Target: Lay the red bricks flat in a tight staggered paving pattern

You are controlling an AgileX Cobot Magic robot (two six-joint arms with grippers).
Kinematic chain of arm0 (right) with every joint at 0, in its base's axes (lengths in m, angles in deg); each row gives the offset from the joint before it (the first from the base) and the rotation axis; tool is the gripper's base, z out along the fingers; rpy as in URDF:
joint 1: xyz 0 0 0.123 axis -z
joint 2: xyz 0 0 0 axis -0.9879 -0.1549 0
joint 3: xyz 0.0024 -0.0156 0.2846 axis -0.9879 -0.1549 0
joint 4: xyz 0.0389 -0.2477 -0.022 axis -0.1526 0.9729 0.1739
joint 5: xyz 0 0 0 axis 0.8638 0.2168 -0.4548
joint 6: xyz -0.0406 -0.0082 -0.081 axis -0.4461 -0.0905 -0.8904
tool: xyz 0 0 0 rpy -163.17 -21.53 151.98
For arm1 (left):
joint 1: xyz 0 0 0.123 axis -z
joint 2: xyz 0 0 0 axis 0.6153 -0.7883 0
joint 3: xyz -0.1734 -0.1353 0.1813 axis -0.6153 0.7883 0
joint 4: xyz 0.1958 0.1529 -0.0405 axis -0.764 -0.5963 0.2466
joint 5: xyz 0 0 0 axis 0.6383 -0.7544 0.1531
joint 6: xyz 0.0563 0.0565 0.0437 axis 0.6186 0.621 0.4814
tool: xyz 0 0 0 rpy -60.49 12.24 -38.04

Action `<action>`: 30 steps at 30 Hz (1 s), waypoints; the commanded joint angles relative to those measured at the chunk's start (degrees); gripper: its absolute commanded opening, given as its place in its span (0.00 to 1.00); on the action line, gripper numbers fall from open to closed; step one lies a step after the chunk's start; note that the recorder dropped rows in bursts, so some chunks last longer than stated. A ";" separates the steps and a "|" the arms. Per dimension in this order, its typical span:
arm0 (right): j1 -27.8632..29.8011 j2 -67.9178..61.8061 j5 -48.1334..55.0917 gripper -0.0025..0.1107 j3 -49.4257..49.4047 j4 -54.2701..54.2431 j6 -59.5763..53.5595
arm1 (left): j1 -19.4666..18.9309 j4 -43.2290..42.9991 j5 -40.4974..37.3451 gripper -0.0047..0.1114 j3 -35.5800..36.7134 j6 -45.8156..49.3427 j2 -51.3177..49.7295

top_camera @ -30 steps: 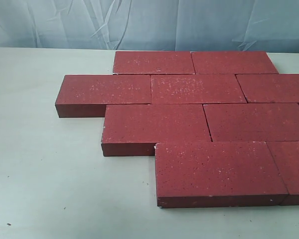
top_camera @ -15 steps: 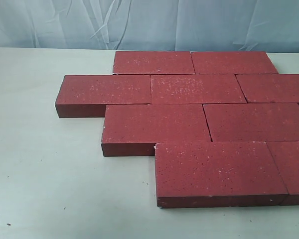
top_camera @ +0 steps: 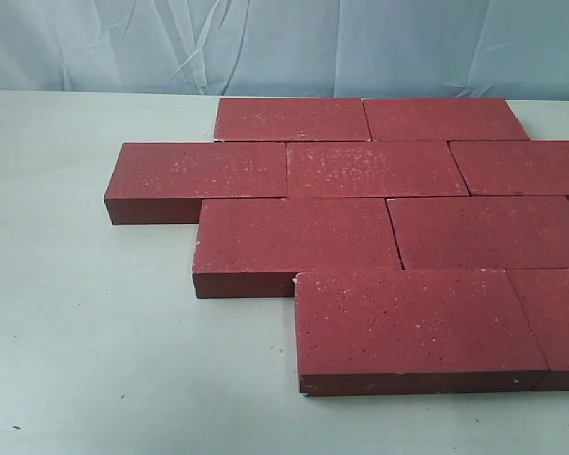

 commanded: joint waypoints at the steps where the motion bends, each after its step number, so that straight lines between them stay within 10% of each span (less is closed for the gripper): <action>1: 0.30 5.56 -0.87 0.02 -0.27 0.36 -0.03 | 0.15 0.00 0.08 0.04 0.26 -0.22 0.44; 30: 0.30 13.93 -13.38 0.02 -28.62 12.85 -0.03 | 0.15 -0.23 0.42 0.04 0.26 -0.22 0.44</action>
